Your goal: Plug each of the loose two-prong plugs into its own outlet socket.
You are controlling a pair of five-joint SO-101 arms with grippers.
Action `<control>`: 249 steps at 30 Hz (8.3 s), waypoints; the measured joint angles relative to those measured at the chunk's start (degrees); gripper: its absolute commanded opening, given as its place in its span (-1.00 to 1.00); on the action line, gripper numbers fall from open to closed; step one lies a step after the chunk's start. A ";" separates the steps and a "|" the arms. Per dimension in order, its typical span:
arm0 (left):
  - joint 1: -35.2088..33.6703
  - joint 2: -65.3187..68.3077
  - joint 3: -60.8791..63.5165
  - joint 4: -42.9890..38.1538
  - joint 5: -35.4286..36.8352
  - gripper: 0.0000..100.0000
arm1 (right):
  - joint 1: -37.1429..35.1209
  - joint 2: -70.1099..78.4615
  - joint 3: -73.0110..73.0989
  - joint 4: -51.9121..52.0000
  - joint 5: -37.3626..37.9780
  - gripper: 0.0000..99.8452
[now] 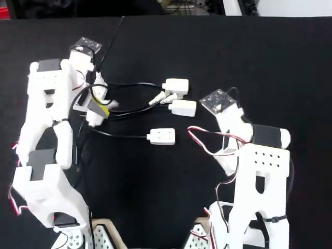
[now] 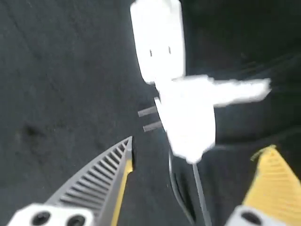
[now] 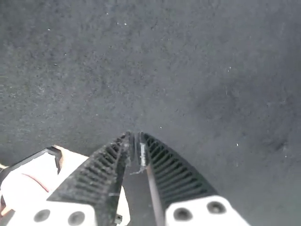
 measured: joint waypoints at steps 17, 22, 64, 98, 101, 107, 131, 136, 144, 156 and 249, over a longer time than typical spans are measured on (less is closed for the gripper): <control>27.60 -43.43 38.15 -4.92 -20.13 -0.17 | 6.86 0.00 0.00 0.00 5.71 -0.97; 35.34 -45.01 55.82 -24.18 -29.54 -0.17 | 11.52 0.00 0.00 0.00 9.05 -0.97; 39.03 3.34 23.03 -27.25 -14.68 -0.84 | 15.30 0.00 8.97 -15.12 10.37 -0.97; 15.21 -43.96 61.19 -10.29 -13.45 -0.91 | 12.22 0.00 8.70 -10.73 10.20 -0.97; 15.12 -44.57 66.46 -12.66 -19.34 -0.91 | 7.47 0.00 4.48 -9.93 6.15 -0.97; 19.60 -44.92 70.51 -13.36 -22.77 -0.63 | -4.48 0.00 -3.60 -9.93 8.35 -0.97; 10.37 -86.42 79.91 -13.27 -0.09 -0.44 | -17.14 45.63 -40.09 -17.67 38.15 -0.96; 4.04 -106.64 90.37 -12.40 0.09 -0.44 | -23.47 50.81 -44.92 -14.95 39.30 -0.70; -3.25 -114.90 96.26 -6.24 -5.98 -0.44 | -30.42 57.67 -49.14 -17.41 38.68 -0.67; -4.75 -114.99 100.31 -6.24 -12.13 -0.44 | -32.00 68.57 -49.14 -31.38 35.69 -0.67; -4.75 -114.99 100.92 -6.24 -12.57 -0.44 | -27.08 95.30 -89.58 -10.81 36.31 -0.82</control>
